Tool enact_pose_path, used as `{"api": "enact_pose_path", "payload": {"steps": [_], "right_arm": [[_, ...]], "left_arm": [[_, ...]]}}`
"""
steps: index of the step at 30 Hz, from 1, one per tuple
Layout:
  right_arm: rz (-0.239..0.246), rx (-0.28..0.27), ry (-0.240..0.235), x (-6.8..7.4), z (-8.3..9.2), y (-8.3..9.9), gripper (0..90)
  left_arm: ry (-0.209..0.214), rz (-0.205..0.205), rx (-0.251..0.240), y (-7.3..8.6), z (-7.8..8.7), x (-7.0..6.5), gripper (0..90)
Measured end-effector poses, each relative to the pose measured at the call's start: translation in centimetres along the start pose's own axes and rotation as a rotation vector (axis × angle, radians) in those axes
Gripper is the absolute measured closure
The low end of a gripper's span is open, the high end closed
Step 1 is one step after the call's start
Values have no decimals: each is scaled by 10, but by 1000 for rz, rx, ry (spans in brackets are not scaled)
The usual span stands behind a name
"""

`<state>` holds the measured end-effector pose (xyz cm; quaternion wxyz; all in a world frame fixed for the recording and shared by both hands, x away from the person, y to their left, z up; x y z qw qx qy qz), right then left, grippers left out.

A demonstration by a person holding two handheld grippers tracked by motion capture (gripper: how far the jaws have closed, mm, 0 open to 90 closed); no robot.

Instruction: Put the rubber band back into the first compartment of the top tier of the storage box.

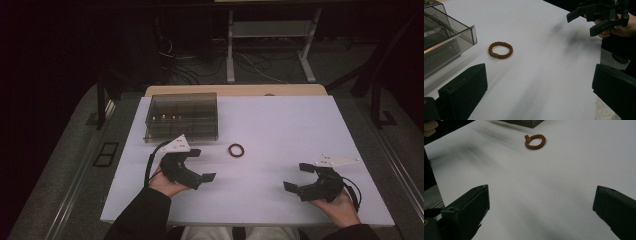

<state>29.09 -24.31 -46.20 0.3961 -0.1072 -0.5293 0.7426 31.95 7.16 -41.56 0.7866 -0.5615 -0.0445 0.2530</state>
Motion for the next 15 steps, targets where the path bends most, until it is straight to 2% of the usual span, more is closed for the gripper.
{"api": "enact_pose_path", "payload": {"steps": [15], "right_arm": [[0, 0, -1, 0, 0, 0, 1]], "left_arm": [[6, -16, 27, -12, -14, 5, 0]]}}
Point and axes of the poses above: each handheld gripper's, and its own axes: z roughly backward along the jaws, y roughly out of its underside, x roughly to its left, the point moved 7 cm from there along -z, roughly forward along the jaws, and after that the axes turned 9 degrees about -x, right-handed, at the moved point
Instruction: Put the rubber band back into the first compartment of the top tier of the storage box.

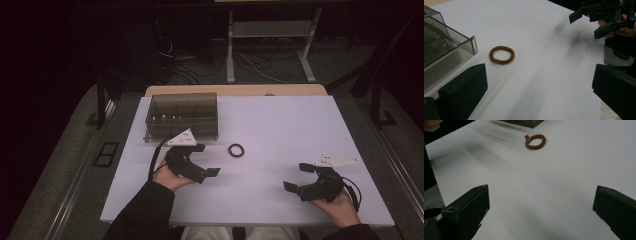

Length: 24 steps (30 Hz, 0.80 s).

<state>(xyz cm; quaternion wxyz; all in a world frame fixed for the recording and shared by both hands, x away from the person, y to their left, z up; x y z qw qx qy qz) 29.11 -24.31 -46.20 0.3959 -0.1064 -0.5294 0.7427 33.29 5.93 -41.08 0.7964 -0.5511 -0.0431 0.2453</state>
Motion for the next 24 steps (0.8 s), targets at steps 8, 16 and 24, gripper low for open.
{"api": "enact_pose_path", "payload": {"steps": [8, 16, 24], "right_arm": [[3, 0, 0, 0, 0, 0, 1], [3, 0, -2, 0, 0, 0, 1], [6, -1, -4, 0, 0, 0, 1]], "left_arm": [[8, -19, 9, -10, -9, 0, 0], [23, -42, 24, -19, -20, 1, 0], [34, -46, 48, -22, -31, 1, 0]]}}
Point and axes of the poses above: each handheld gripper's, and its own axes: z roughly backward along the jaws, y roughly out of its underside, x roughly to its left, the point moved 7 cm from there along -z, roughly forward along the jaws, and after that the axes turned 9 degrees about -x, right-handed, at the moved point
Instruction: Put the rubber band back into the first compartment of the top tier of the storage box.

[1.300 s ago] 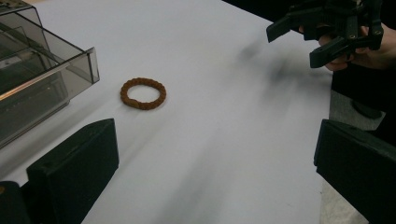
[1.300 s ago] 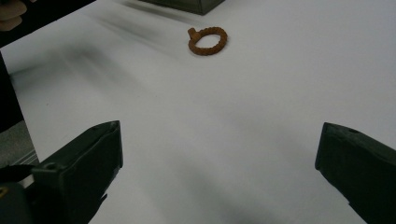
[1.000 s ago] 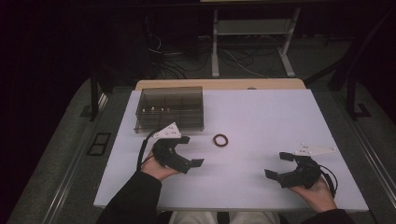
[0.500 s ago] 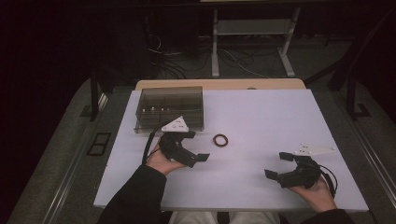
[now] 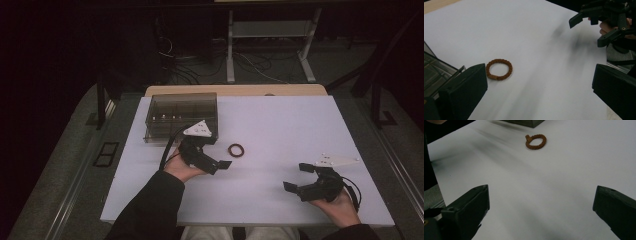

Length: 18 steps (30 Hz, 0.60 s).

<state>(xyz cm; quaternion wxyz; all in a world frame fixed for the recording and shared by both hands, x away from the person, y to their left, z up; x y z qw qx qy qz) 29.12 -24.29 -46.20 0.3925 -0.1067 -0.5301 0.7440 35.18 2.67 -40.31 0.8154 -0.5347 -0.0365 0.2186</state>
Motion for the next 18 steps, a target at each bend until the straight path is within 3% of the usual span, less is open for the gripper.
{"api": "enact_pose_path", "payload": {"steps": [18], "right_arm": [[-2, 7, -6, 2, 0, 1, 1]], "left_arm": [[5, -14, 45, -5, -20, 3, 0]]}}
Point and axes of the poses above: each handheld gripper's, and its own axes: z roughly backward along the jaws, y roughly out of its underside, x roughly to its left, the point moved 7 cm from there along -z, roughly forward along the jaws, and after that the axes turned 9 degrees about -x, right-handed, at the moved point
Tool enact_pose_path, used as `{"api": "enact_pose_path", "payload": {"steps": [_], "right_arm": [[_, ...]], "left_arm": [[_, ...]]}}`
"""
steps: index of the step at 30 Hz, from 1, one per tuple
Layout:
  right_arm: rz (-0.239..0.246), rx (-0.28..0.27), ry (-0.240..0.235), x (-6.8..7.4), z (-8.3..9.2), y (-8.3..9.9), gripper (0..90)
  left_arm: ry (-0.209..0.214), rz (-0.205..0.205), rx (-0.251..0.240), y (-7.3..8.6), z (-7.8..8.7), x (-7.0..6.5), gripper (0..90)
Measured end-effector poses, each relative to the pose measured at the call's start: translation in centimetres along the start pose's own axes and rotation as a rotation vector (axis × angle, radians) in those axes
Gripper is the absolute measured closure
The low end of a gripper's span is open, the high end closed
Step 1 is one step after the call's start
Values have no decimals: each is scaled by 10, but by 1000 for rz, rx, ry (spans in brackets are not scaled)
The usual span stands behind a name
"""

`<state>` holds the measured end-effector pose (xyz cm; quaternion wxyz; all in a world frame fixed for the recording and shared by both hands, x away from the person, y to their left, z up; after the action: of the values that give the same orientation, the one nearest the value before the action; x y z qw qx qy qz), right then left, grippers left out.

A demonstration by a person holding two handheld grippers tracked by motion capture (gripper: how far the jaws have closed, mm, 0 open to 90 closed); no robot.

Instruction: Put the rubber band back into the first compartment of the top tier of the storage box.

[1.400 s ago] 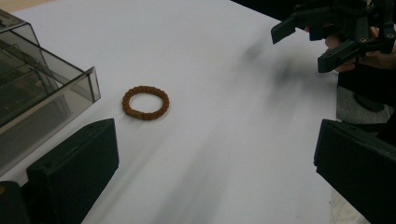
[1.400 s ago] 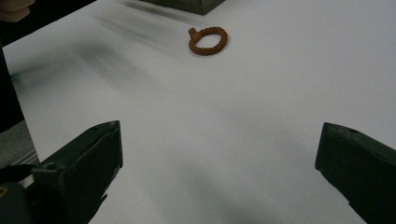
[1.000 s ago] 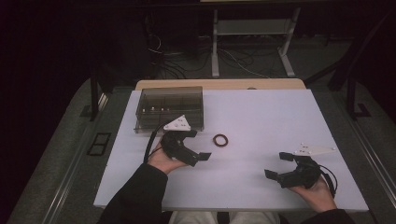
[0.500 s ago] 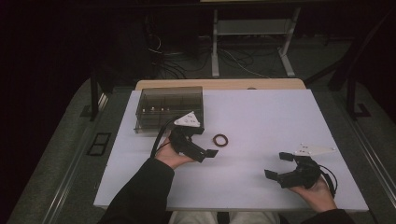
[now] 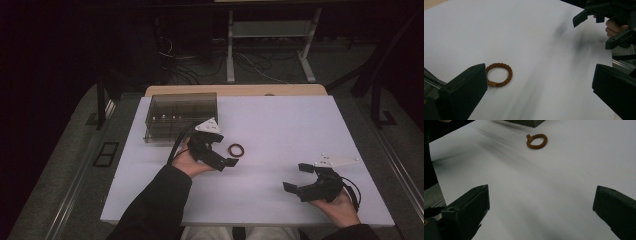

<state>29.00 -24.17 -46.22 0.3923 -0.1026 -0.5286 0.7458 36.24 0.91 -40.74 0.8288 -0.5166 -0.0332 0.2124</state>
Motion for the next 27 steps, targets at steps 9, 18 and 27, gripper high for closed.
{"api": "enact_pose_path", "payload": {"steps": [9, 18, 27], "right_arm": [[1, 0, -2, 0, 0, 0, 1], [-3, 4, -2, 0, 0, 0, 1], [7, 0, -3, 0, -1, 0, 1]], "left_arm": [[-13, -1, 11, -2, -10, 6, 0], [-15, -8, 33, -2, -24, 9, 0], [-12, -12, 63, -1, -38, 11, 0]]}}
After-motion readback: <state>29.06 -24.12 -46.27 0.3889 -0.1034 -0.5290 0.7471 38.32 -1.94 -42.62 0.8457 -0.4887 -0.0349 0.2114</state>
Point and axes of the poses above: each handheld gripper's, and its own axes: z roughly backward along the jaws, y roughly out of its underside, x roughly to its left, the point moved 7 cm from there along -z, roughly forward along the jaws, and after that the axes turned 9 degrees about -x, right-handed, at the moved point
